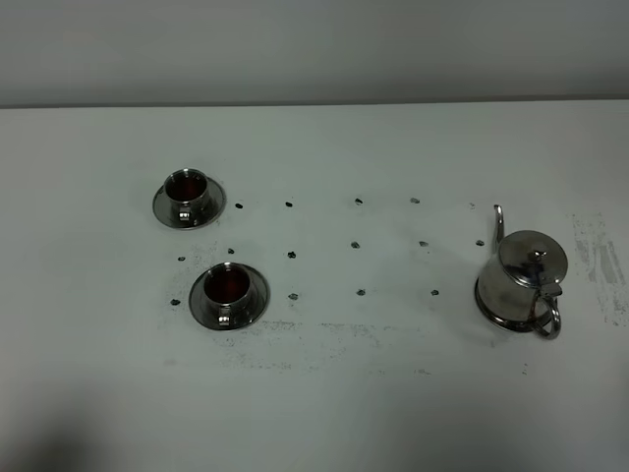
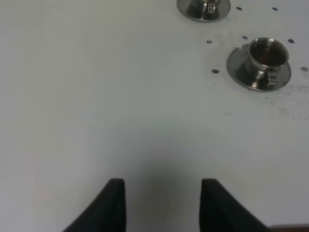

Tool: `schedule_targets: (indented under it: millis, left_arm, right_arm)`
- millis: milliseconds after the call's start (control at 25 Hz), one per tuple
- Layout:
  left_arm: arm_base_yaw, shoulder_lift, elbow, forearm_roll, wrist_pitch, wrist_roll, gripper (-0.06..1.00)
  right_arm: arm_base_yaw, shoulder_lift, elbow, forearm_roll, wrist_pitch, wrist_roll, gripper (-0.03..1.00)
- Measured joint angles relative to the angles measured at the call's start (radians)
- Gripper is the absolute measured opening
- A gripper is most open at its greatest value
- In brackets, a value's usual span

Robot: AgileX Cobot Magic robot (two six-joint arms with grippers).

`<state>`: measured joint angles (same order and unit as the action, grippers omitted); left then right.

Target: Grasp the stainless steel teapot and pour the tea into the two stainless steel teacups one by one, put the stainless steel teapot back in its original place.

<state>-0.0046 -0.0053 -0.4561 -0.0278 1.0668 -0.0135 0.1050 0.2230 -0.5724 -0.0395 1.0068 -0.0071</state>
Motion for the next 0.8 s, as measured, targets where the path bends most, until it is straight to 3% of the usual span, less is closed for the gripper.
schedule_targets:
  millis: [200,800]
  left_arm:
    - [0.0,0.0,0.0,0.0,0.0,0.0,0.37]
    - [0.0,0.0,0.0,0.0,0.0,0.0,0.37]
  right_arm:
    - [-0.002,-0.079,0.002,0.039,0.129,-0.004,0.22]
    - [-0.047,-0.197,0.052,0.073,0.108,-0.063,0.22]
